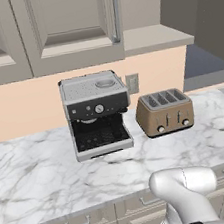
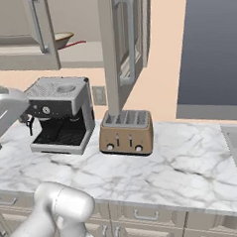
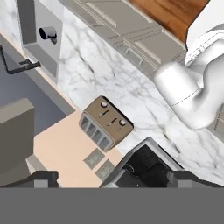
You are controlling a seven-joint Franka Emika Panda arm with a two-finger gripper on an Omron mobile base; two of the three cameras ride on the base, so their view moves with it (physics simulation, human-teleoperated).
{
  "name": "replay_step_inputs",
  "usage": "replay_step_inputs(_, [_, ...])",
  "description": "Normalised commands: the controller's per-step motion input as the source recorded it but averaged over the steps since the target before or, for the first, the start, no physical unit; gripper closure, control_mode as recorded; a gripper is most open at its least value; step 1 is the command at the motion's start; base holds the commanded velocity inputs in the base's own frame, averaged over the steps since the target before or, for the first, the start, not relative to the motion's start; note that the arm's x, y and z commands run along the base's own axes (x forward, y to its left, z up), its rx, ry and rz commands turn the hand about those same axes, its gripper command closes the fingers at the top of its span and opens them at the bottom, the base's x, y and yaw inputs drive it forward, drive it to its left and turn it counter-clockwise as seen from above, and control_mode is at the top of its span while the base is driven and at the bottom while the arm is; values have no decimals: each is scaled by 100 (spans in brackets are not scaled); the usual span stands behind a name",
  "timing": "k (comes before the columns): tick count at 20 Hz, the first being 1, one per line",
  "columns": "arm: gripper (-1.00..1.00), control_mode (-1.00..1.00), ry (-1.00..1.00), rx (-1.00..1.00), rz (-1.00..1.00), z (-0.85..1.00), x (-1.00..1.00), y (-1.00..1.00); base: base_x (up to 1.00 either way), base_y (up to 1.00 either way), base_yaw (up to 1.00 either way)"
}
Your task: Pick the mug and place it in the sink. Pick the bowl and place it in the open cabinet and then close the cabinet.
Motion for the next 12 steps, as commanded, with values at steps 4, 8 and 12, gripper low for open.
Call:
replay_step_inputs(4, [-100, -100, 0, 4, 4, 0, -9, -40, 0, 0, 0])
replay_step_inputs(8, [-100, -100, 0, 9, 5, 1, -1, -51, 0, 0, 0])
replay_step_inputs(12, [-100, -100, -2, 6, 9, 0, -7, -49, 0, 0, 0])
